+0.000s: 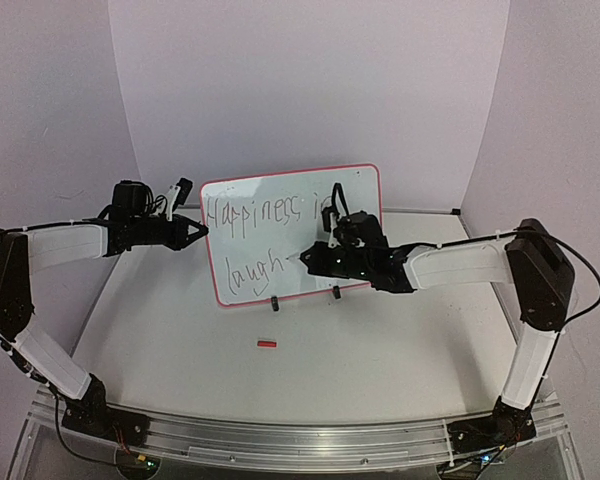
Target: Write a sentence on the whiteboard
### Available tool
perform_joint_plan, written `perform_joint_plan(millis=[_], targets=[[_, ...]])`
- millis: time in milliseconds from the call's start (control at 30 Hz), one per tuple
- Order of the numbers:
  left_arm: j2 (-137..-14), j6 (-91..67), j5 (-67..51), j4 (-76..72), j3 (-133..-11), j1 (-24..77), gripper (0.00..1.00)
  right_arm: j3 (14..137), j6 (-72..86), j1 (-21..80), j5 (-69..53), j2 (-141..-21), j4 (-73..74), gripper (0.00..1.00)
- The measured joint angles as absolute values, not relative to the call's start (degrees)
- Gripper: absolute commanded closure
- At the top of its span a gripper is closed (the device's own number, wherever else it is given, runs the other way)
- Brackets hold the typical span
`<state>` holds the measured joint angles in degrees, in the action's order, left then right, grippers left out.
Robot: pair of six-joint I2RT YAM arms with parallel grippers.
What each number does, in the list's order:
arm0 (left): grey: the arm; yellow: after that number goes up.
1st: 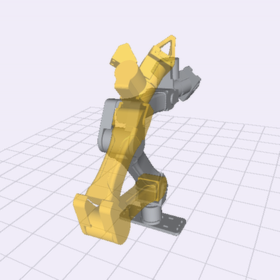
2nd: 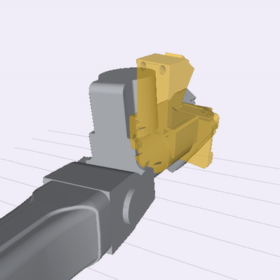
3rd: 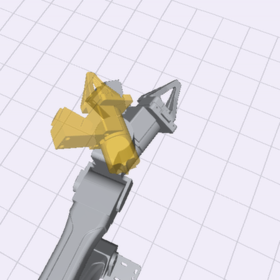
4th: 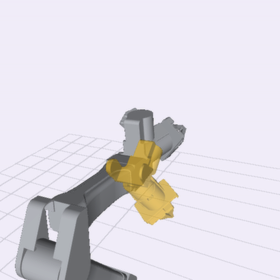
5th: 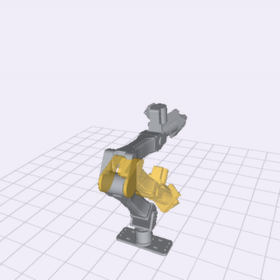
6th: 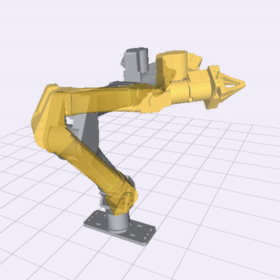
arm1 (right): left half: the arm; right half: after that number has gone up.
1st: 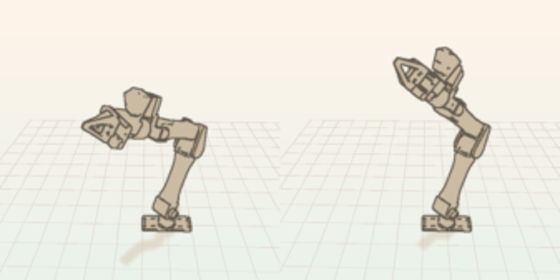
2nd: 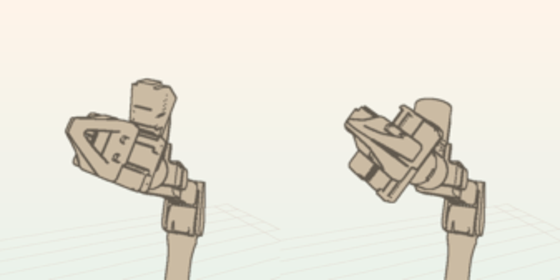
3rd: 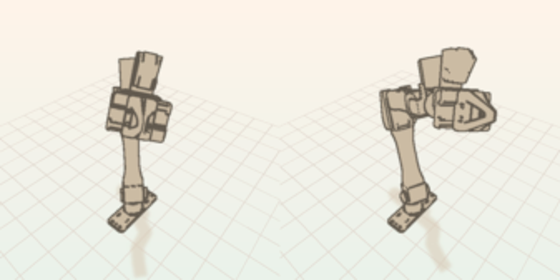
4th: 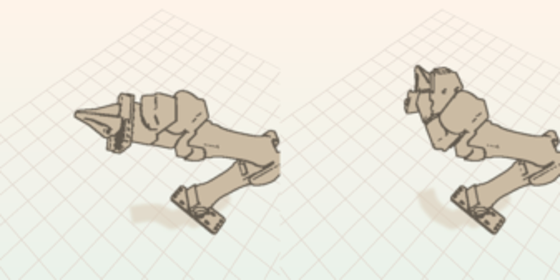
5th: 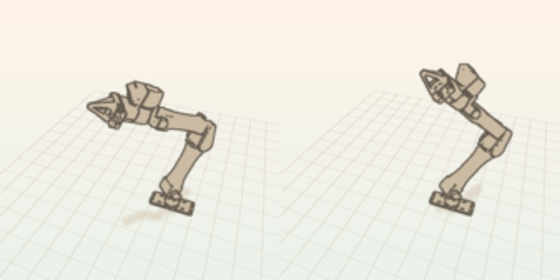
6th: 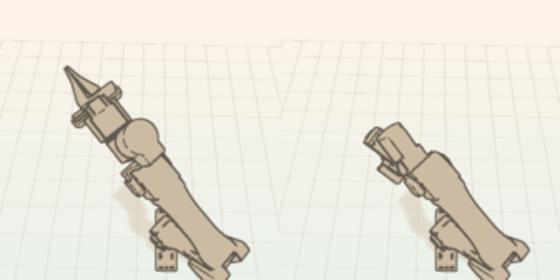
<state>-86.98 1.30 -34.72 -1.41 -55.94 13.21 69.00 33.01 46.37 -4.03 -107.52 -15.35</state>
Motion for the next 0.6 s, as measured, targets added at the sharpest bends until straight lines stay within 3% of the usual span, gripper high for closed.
perform_joint_plan(millis=[600], targets=[[-86.98,1.32,-34.74,-1.41,-55.94,13.22,1.00,66.96,31.41,45.63,-3.28,-103.48,-14.41,1.00]])
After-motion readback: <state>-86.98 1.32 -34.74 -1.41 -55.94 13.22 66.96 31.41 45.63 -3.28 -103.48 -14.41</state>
